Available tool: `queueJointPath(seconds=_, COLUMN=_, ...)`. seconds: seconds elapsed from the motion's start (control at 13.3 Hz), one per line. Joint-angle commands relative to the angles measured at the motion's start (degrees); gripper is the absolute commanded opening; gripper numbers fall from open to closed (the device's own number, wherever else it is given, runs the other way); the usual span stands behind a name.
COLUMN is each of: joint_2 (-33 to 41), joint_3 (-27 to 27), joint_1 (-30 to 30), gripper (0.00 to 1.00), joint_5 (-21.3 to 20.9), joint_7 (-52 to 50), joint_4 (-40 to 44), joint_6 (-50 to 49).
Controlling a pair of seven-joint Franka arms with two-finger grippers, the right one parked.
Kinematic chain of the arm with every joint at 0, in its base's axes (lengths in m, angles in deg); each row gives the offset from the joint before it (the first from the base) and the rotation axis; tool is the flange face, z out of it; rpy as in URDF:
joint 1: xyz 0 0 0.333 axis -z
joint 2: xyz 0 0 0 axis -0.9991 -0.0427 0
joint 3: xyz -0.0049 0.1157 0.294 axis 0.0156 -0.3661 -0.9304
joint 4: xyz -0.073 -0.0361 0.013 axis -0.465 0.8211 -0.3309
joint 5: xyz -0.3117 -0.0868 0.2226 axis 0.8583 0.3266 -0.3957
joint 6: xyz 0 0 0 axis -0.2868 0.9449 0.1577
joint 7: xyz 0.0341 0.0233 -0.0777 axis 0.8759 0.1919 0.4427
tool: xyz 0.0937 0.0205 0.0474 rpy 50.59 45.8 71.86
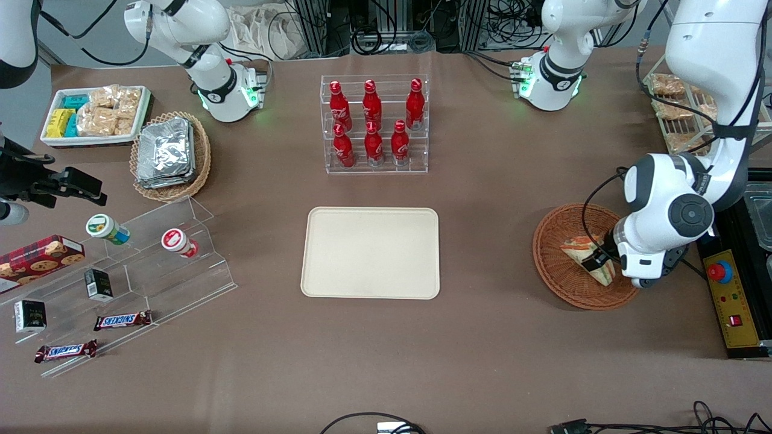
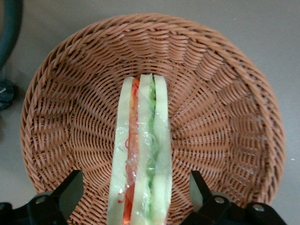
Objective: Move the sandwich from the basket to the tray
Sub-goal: 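Close the left gripper on the sandwich and lift it from the basket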
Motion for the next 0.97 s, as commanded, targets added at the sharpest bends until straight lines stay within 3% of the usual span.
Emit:
queueJointPath(seconds=0.0, joint_2=-1.90, joint_3=-1.04, joint_1=-0.48, gripper=1.00, joint_5=-1.57, joint_7=-1.42, joint_4=-1.12, joint_6=4.09)
queueJointPath(seconds=0.07, joint_2=-2.69, joint_3=-1.14, joint_1=-0.48, gripper=0.97, joint_5=-1.57, joint_7=-1.41, joint_4=-1.38, joint_6=5.32)
queueJointPath(seconds=0.15, joint_2=-2.96, joint_3=-1.14, joint_1=-0.57, gripper=0.80, joint_5=-1.57, joint_7=-1.41, joint_4=-1.47, joint_6=5.68)
queueJointPath(seconds=0.22, joint_2=-3.14, joint_3=-1.14, joint_1=-0.57, gripper=0.48, joint_5=-1.57, joint_7=-1.41, joint_4=-1.30, joint_6=5.69)
queueJointPath(seconds=0.3, joint_2=-3.31, joint_3=-1.14, joint_1=-0.66, gripper=0.10, joint_5=-1.57, joint_7=-0.98, joint_4=-0.86, joint_6=5.60)
queueJointPath(seconds=0.38, joint_2=-3.49, joint_3=-1.14, joint_1=-0.66, gripper=0.00, joint_5=-1.57, joint_7=-0.80, joint_4=-0.51, joint_6=5.08)
queueJointPath(seconds=0.45, joint_2=-3.49, joint_3=-1.14, joint_1=-0.40, gripper=0.05, joint_5=-1.57, joint_7=-1.23, joint_4=0.19, joint_6=4.90)
queueJointPath(seconds=0.6, joint_2=-1.65, joint_3=-0.88, joint_1=-0.31, gripper=0.00, joint_5=-1.66, joint_7=1.21, joint_4=2.99, joint_6=-1.13)
queueJointPath(seconds=0.9, joint_2=-3.92, joint_3=1.75, joint_1=4.33, gripper=0.00, joint_5=-1.57, joint_7=0.52, joint_4=23.07, joint_6=-27.12)
